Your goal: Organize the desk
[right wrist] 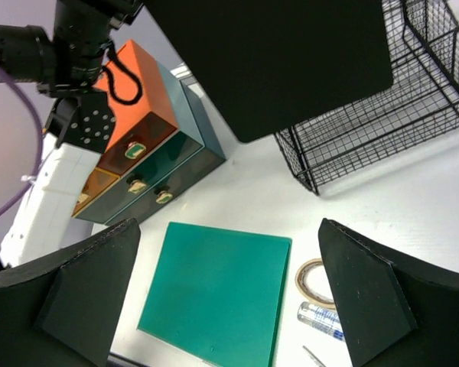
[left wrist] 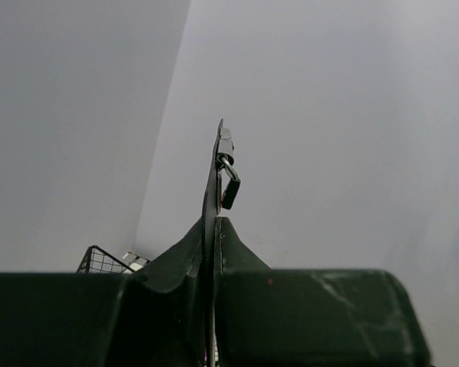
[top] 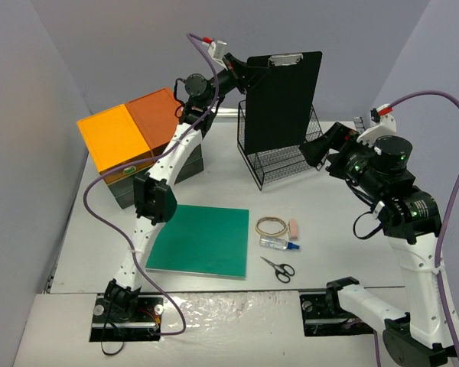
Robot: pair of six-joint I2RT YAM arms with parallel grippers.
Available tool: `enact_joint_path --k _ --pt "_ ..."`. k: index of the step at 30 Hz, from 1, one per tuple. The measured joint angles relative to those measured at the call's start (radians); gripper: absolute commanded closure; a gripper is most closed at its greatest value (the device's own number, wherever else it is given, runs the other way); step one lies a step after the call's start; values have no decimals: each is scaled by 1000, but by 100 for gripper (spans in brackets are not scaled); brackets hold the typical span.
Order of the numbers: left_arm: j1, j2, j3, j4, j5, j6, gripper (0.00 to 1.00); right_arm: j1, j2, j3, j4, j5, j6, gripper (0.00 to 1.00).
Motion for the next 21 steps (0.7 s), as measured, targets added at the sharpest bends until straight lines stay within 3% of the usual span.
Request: enact_joint_path --k 21 --pt "-48 96 17 265 -84 7 100 0 2 -21 -1 -95 0 0"
